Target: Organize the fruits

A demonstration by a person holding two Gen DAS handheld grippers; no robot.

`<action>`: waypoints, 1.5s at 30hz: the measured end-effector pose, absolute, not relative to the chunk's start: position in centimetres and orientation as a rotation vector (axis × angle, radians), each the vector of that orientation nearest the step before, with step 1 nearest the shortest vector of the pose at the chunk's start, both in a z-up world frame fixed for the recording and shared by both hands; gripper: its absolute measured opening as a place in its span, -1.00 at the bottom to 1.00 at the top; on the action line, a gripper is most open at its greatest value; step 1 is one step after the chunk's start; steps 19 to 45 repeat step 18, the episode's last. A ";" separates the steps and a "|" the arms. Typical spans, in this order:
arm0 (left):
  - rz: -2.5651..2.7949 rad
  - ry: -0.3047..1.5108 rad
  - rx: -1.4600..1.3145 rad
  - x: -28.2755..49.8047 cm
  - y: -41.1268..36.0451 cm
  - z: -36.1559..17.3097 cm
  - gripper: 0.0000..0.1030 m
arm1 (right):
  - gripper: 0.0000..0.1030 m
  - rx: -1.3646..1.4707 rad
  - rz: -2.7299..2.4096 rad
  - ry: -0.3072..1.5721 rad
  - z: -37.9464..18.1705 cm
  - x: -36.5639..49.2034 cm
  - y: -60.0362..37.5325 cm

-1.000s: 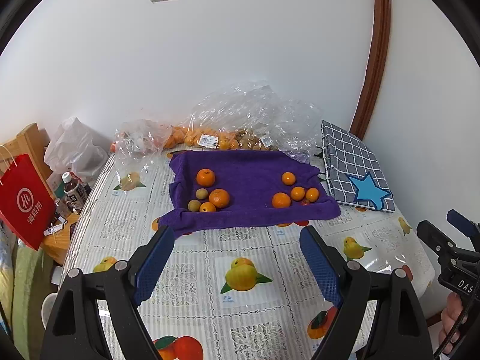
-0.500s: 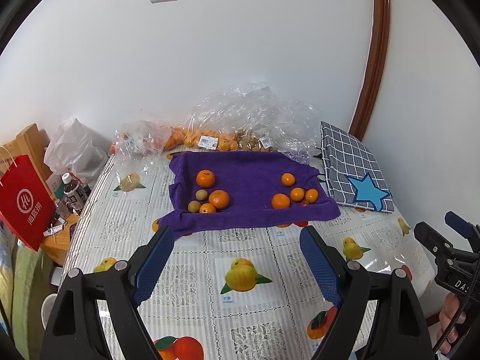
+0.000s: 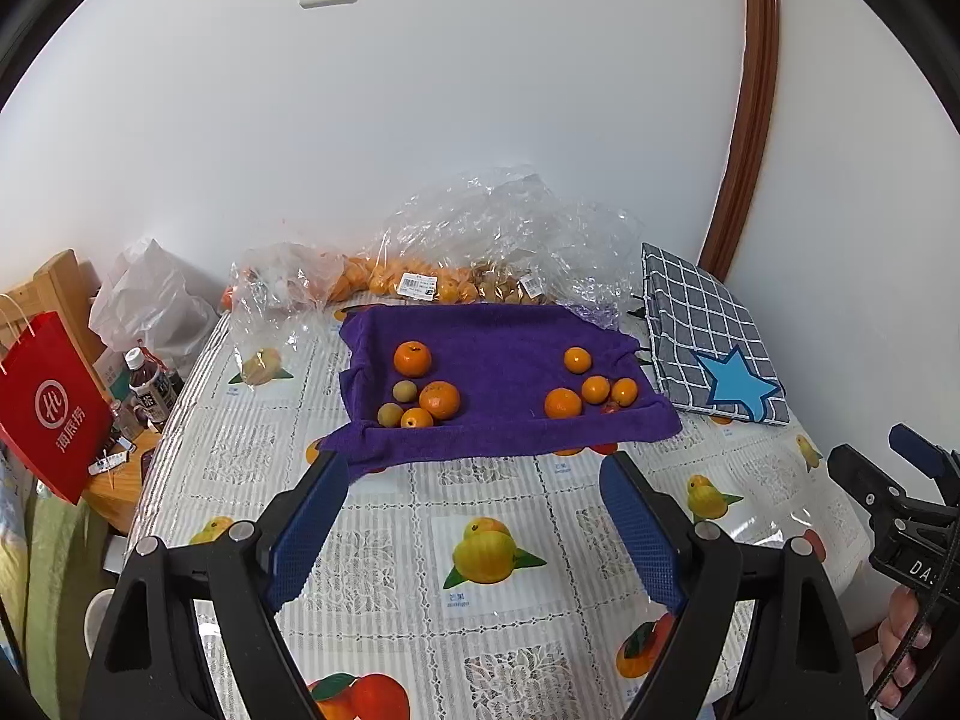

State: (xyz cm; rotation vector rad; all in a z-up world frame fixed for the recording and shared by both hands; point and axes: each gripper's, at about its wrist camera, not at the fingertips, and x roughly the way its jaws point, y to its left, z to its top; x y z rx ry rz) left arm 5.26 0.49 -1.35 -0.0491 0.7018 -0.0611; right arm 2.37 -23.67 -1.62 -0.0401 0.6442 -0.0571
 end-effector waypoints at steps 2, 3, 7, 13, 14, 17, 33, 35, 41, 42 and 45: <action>-0.062 0.702 -0.051 5.3 0.6 -1.3 0.66 | 0.97 -0.040 -0.057 0.644 -1.6 2.4 -23.6; -0.063 0.703 -0.051 5.3 0.6 -1.3 0.66 | 0.97 -0.039 -0.056 0.644 -1.6 2.4 -23.6; -0.062 0.702 -0.049 5.3 0.6 -1.3 0.66 | 0.96 -0.041 -0.057 0.646 -1.7 2.4 -23.5; -0.060 0.706 -0.051 5.4 0.6 -1.2 0.66 | 0.97 -0.042 -0.057 0.651 -1.9 2.6 -23.2; -0.061 0.706 -0.051 5.4 0.7 -1.2 0.66 | 0.97 -0.042 -0.058 0.652 -2.0 2.6 -23.2; -0.062 0.710 -0.053 5.6 1.0 -1.2 0.67 | 0.97 -0.041 -0.056 0.652 -2.1 2.6 -23.1; -0.060 0.710 -0.053 5.6 1.1 -1.3 0.67 | 0.97 -0.041 -0.055 0.652 -2.1 2.6 -23.0; -0.060 0.710 -0.053 5.6 1.1 -1.3 0.67 | 0.97 -0.041 -0.055 0.652 -2.1 2.6 -23.0; -0.060 0.710 -0.053 5.6 1.1 -1.3 0.67 | 0.97 -0.041 -0.055 0.652 -2.1 2.6 -23.0; -0.060 0.710 -0.053 5.6 1.1 -1.3 0.67 | 0.97 -0.041 -0.055 0.652 -2.1 2.6 -23.0; -0.060 0.710 -0.053 5.6 1.1 -1.3 0.67 | 0.97 -0.041 -0.055 0.652 -2.1 2.6 -23.0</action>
